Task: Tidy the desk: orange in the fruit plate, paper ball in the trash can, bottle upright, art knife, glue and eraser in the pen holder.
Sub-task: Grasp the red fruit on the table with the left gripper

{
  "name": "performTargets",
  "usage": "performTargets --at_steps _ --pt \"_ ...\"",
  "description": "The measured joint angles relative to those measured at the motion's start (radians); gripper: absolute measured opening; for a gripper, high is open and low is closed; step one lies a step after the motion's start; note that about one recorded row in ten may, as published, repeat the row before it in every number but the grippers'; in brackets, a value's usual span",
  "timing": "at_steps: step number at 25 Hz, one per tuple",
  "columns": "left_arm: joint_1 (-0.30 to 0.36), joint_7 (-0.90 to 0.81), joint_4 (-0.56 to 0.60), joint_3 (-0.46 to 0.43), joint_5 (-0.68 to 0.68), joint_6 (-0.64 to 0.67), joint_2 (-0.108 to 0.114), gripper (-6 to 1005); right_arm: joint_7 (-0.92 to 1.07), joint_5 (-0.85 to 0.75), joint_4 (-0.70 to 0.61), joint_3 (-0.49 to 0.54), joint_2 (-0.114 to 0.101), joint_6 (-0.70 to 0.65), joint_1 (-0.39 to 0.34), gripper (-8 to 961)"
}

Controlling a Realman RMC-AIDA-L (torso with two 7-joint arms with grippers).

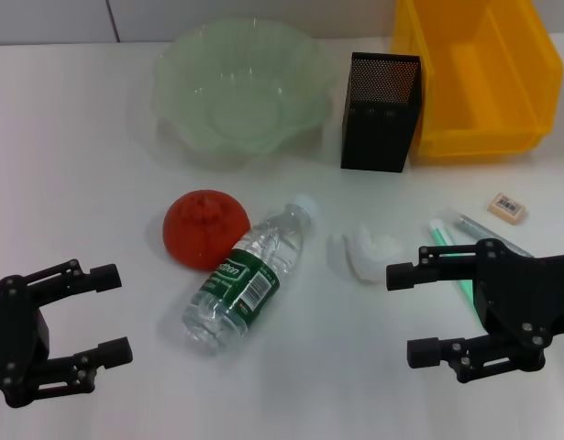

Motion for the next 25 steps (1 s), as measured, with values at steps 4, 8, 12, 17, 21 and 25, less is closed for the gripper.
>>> performTargets --at_steps 4,8,12,17,21,25 --pt "-0.002 0.005 0.000 0.002 0.000 0.001 -0.003 817 -0.001 0.003 0.010 0.000 0.001 0.002 0.003 763" --pt "-0.003 0.000 0.000 0.001 0.001 0.002 -0.003 816 -0.003 0.004 0.012 0.001 0.001 -0.001 0.003 764" --pt "-0.003 -0.004 0.000 0.001 0.001 0.005 -0.003 816 -0.007 0.005 0.019 0.002 0.001 0.003 0.004 764" --pt "-0.004 -0.006 0.003 0.000 -0.002 0.004 -0.004 817 -0.011 0.005 0.021 0.006 0.001 0.009 -0.003 764" --pt "-0.013 -0.049 0.034 -0.002 0.000 -0.011 -0.001 817 -0.012 0.005 0.025 0.010 0.001 0.028 -0.014 765" --pt "-0.046 -0.139 0.085 -0.012 0.004 -0.082 0.002 817 -0.012 0.005 0.027 0.011 0.000 0.066 -0.032 764"
